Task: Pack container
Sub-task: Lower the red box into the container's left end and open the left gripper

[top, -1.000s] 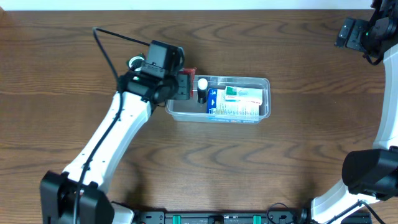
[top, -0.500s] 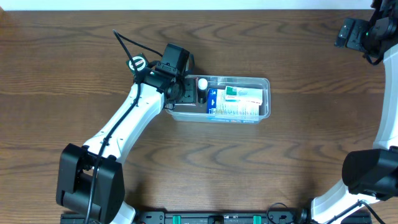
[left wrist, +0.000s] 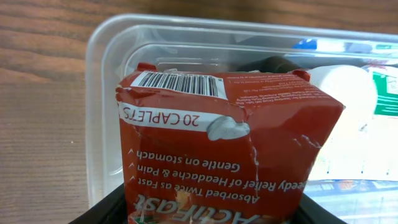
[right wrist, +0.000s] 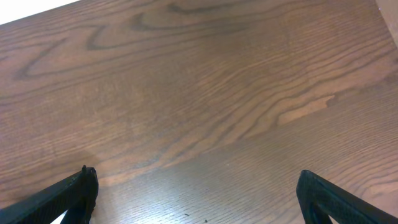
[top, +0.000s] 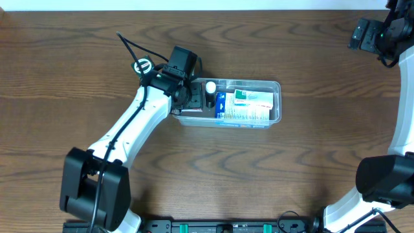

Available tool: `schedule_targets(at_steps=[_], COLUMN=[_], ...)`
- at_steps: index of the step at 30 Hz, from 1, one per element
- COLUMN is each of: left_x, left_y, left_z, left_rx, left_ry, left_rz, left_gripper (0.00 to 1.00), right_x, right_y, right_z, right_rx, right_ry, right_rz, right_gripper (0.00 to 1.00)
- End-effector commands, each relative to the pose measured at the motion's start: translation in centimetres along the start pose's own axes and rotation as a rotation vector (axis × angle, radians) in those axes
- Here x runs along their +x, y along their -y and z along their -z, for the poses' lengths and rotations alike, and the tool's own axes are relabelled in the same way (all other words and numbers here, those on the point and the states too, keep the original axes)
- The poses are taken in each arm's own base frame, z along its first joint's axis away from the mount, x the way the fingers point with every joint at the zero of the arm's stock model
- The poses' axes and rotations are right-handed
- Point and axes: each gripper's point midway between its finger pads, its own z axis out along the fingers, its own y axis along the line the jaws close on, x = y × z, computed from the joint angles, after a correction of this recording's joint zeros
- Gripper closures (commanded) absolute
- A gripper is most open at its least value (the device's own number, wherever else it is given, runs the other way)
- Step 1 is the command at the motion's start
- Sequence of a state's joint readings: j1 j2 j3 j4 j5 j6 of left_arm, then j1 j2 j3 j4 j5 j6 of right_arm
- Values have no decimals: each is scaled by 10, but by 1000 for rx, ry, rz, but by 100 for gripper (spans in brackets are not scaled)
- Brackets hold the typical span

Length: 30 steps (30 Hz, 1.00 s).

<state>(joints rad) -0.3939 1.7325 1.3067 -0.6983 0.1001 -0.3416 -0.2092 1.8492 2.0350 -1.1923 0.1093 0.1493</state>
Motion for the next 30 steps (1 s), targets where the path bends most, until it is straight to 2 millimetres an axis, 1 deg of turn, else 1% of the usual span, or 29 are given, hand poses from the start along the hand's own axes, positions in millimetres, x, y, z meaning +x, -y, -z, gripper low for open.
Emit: schedule_targets(at_steps=[1, 6, 12, 13, 14, 17, 30], left_x=[-2, 3, 1, 0, 0, 0, 0], left_y=[-3, -5, -4, -4, -4, -4, -4], left_z=[-9, -19, -20, -20, -20, -20, -20], left_rx=[-22, -34, -30, -30, -30, -30, -29], left_ry=[-12, -39, -31, -30, -30, -30, -30], left_rz=[12, 13, 13, 13, 13, 13, 13], left_gripper=[42, 42, 41, 36, 34, 32, 31], right_x=[-1, -1, -1, -1, -1, -1, -1], right_y=[4, 4, 4, 4, 4, 4, 4], right_z=[0, 0, 0, 0, 0, 0, 0], right_rx=[10, 10, 10, 10, 10, 10, 10], right_ry=[3, 3, 3, 3, 3, 3, 3], right_rz=[-17, -17, -17, -17, -17, -17, -17], right_gripper=[1, 1, 1, 1, 1, 1, 1])
